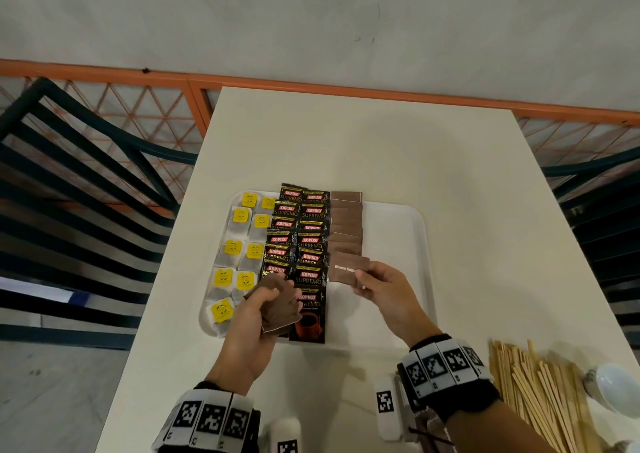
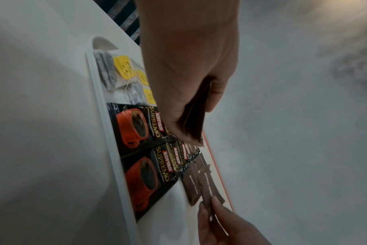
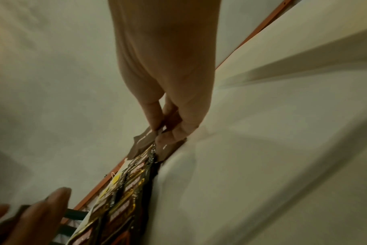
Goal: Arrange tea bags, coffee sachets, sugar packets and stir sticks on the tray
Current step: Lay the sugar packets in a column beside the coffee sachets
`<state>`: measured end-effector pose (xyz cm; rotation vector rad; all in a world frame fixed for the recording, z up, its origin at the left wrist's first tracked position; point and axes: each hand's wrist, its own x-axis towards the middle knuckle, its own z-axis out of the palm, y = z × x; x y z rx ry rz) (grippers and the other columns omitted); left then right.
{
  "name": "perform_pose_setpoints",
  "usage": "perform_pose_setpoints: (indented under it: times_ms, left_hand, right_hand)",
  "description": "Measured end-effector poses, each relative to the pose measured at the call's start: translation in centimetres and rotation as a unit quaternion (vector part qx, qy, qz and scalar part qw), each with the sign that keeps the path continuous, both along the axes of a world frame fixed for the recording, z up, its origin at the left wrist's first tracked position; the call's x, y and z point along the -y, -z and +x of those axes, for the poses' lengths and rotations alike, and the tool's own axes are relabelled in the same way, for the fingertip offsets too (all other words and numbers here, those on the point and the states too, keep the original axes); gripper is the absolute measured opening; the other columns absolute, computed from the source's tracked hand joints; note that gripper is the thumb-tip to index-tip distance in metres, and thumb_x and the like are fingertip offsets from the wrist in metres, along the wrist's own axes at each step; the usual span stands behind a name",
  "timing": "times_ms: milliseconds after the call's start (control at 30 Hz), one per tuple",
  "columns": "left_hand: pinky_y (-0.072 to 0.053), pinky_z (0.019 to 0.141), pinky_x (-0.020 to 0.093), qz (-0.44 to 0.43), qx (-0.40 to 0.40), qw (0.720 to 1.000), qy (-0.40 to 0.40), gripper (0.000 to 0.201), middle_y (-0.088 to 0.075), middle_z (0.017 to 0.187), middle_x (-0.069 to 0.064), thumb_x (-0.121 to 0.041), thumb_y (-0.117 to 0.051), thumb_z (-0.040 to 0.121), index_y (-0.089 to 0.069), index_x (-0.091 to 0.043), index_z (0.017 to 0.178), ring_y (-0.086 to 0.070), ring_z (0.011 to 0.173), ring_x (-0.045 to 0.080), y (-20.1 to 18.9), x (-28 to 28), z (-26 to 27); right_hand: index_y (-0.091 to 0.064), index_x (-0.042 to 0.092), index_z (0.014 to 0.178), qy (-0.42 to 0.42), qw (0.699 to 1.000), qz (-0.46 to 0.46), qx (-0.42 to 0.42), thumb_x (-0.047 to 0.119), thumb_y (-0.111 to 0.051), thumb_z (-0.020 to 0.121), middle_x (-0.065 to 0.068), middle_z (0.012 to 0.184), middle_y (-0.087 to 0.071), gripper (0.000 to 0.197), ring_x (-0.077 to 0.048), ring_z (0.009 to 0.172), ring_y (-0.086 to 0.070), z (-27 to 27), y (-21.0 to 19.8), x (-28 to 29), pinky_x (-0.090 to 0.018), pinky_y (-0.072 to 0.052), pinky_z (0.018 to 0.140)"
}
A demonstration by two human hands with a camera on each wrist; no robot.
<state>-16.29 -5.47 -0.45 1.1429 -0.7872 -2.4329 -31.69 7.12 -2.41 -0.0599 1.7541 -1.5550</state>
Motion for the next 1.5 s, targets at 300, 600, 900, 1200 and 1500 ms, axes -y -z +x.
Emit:
perform_pose_setpoints:
  times_ms: [300, 600, 900, 1200, 1500]
  left_hand:
    - [-0.058, 0.061, 0.027, -0.003, -0.011, 1.000, 0.024, 0.031, -0.073, 0.084, 0.014, -0.002, -0.035, 0.088, -0.061, -0.008, 0.105, -0.070, 0.071, 0.024, -0.2, -0.1, 0.4]
    - [-0.055, 0.056, 0.026, -0.043, 0.042, 0.997, 0.043, 0.028, -0.069, 0.091, 0.016, -0.003, -0.042, 0.089, -0.061, -0.004, 0.110, -0.069, 0.072, 0.021, 0.0, 0.0, 0.4]
    - [-0.055, 0.054, 0.025, -0.065, 0.041, 0.995, 0.061, 0.020, -0.073, 0.076, 0.007, -0.005, -0.051, 0.089, -0.064, -0.009, 0.104, -0.070, 0.068, 0.014, -0.1, -0.3, 0.2]
    - [-0.054, 0.051, 0.027, -0.079, 0.062, 0.991, 0.085, 0.016, -0.071, 0.071, 0.008, -0.003, -0.060, 0.083, -0.064, -0.011, 0.097, -0.068, 0.061, 0.015, -0.1, -0.7, -0.2]
    - [-0.051, 0.044, 0.026, -0.091, 0.073, 0.991, 0.065, 0.008, -0.071, 0.079, 0.008, -0.011, -0.062, 0.082, -0.065, -0.013, 0.090, -0.069, 0.060, 0.017, 0.0, -0.1, 0.0]
  right_hand:
    - [-0.060, 0.006, 0.102, 0.032, 0.990, 0.111, -0.077, 0.005, -0.059, 0.086, -0.001, 0.080, -0.062, 0.016, -0.010, 0.068, -0.056, -0.4, 1.5, 1.1, -0.020, -0.048, 0.061]
    - [-0.056, 0.018, 0.089, 0.030, 0.970, 0.186, -0.156, 0.012, -0.063, 0.083, 0.003, 0.081, -0.060, 0.011, -0.016, 0.081, -0.056, -0.4, 1.9, 1.7, -0.032, -0.049, 0.083]
    - [-0.051, 0.014, 0.113, 0.033, 0.942, 0.220, -0.252, 0.020, -0.069, 0.080, -0.004, 0.105, -0.047, 0.038, -0.018, 0.096, -0.049, -0.1, 1.5, 1.9, -0.029, -0.043, 0.086]
    - [-0.064, 0.015, 0.108, -0.225, 0.957, 0.046, -0.178, 0.027, -0.057, 0.089, 0.017, 0.081, -0.059, 0.023, 0.006, 0.070, -0.056, 2.4, -2.6, 2.3, -0.006, -0.040, 0.061]
    - [-0.063, 0.015, 0.092, -0.251, 0.951, 0.066, -0.169, 0.011, -0.054, 0.090, 0.007, 0.075, -0.058, 0.009, -0.006, 0.068, -0.054, 2.0, -3.7, 1.6, -0.014, -0.047, 0.063]
